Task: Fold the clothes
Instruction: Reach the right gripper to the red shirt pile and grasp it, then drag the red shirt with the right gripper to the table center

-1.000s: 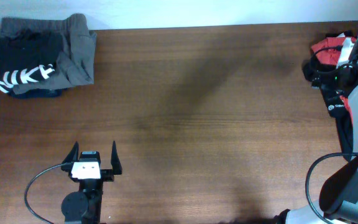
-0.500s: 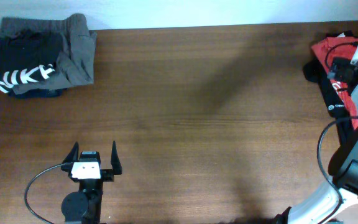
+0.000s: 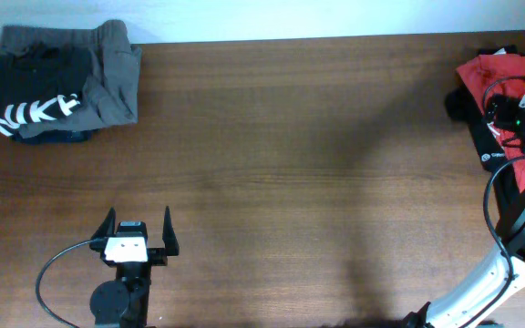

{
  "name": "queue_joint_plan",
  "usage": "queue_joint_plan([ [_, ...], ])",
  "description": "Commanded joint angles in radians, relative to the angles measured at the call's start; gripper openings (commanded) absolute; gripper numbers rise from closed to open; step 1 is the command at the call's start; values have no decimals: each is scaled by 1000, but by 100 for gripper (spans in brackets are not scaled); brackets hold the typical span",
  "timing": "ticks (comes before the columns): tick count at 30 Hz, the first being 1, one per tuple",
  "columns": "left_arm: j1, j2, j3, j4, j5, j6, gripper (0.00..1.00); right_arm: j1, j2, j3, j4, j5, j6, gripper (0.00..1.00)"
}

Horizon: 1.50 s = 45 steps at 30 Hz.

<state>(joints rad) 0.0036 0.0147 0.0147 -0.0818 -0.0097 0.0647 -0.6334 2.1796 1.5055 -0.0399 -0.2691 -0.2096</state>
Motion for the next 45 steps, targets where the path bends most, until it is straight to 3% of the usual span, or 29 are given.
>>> queue_joint_plan([
  [1, 8, -7, -5, -1, 14, 16, 99, -3, 32, 13, 16, -35, 8, 97],
  [12, 8, -7, -5, -1, 14, 16, 99, -2, 108, 13, 111, -98, 91, 96],
  [18, 8, -7, -5, -1, 14, 16, 99, -2, 113, 13, 149, -98, 125, 87],
  [27, 8, -7, -5, -1, 14, 16, 99, -2, 113, 13, 145, -97, 140, 58],
  [30, 8, -7, -5, -1, 14, 16, 99, -2, 113, 13, 140, -97, 140, 38],
  [33, 8, -7, -5, -1, 14, 16, 99, -2, 112, 13, 131, -98, 153, 11],
  [34, 8, -7, -5, -1, 14, 16, 99, -2, 112, 13, 128, -98, 168, 7],
  [45, 8, -7, -5, -1, 14, 16, 99, 32, -71, 13, -17, -281, 170, 4],
])
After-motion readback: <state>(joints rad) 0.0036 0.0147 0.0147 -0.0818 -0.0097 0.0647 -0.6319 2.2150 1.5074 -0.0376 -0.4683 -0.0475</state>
